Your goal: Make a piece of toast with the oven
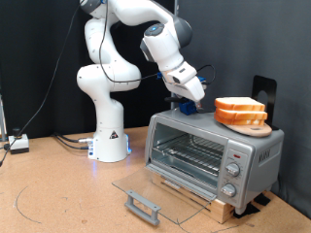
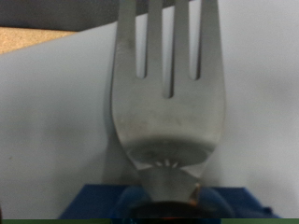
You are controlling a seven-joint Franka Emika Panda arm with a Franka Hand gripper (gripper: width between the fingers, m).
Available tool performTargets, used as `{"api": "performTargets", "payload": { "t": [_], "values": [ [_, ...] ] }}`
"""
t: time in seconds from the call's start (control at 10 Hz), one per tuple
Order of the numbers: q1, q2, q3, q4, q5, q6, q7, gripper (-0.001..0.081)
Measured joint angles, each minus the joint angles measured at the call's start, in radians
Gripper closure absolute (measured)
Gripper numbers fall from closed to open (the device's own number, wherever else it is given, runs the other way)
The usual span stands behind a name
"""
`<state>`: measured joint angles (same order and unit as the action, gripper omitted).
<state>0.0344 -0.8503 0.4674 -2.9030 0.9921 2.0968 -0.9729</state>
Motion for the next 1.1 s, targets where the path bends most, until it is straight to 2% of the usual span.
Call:
{"api": "performTargets", "payload": {
  "t": [0.6, 0.9, 1.0, 1.1],
  "values": [
    [-0.011, 0.001, 0.005, -0.003, -0.02, -0.006, 0.026, -0.0002],
    [-0.021, 0.01, -0.005, -0.003, -0.023, -0.043, 0.016, -0.0002],
    [-0.021, 0.014, -0.019, -0.003, -0.019, -0.061, 0.001, 0.0113],
    [-0.021, 0.018, -0.03, -0.003, -0.014, -0.072, -0.016, 0.0113]
  ]
}}
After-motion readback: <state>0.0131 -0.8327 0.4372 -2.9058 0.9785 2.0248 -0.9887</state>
